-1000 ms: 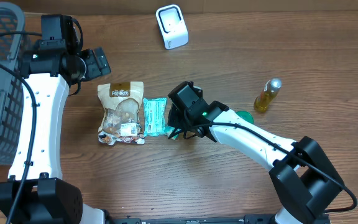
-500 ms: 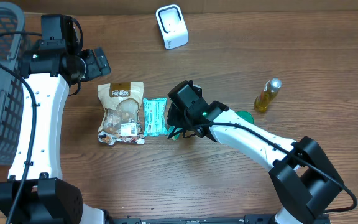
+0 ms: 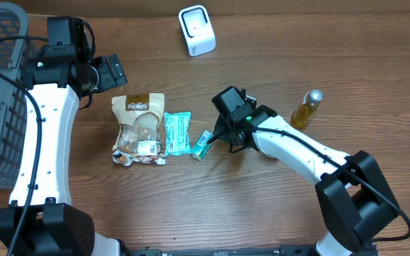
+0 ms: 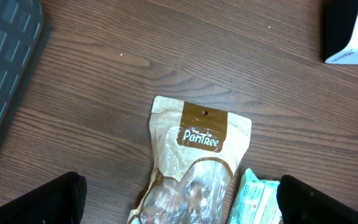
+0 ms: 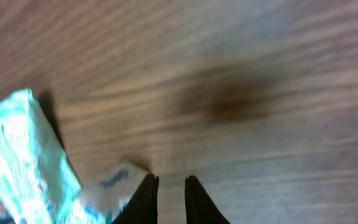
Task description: Scan the item barcode
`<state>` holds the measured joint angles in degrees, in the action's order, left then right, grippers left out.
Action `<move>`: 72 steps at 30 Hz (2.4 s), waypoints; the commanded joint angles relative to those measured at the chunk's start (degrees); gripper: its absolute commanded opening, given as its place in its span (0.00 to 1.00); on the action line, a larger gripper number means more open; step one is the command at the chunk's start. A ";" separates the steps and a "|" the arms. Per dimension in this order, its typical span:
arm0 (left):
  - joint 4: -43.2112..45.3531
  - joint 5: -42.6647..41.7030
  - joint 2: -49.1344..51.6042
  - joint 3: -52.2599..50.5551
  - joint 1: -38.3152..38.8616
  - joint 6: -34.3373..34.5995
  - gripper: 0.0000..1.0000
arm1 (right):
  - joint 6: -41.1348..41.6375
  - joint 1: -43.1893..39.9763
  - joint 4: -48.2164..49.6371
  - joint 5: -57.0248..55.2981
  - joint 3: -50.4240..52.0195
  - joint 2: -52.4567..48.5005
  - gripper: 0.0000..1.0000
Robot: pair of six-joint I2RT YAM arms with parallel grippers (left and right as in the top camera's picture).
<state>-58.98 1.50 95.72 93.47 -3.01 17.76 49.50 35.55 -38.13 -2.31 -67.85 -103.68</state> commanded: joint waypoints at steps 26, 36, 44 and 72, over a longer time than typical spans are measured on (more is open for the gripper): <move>0.04 0.20 -0.13 0.50 0.42 -0.44 0.99 | 0.00 8.59 7.96 0.39 -0.35 0.68 0.21; 0.07 0.20 -0.13 0.50 0.42 -0.46 1.00 | 0.07 8.61 8.55 1.09 -0.35 0.68 0.22; 0.07 0.20 -0.13 0.50 0.42 -0.44 1.00 | 0.28 8.72 9.11 1.16 -0.35 0.68 0.22; 0.04 0.17 -0.13 0.50 0.42 -0.44 1.00 | -9.53 10.36 17.16 10.29 -0.33 -2.97 0.52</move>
<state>-58.98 1.50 95.70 93.47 -2.98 17.76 44.18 45.78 -21.37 5.21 -67.85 -106.37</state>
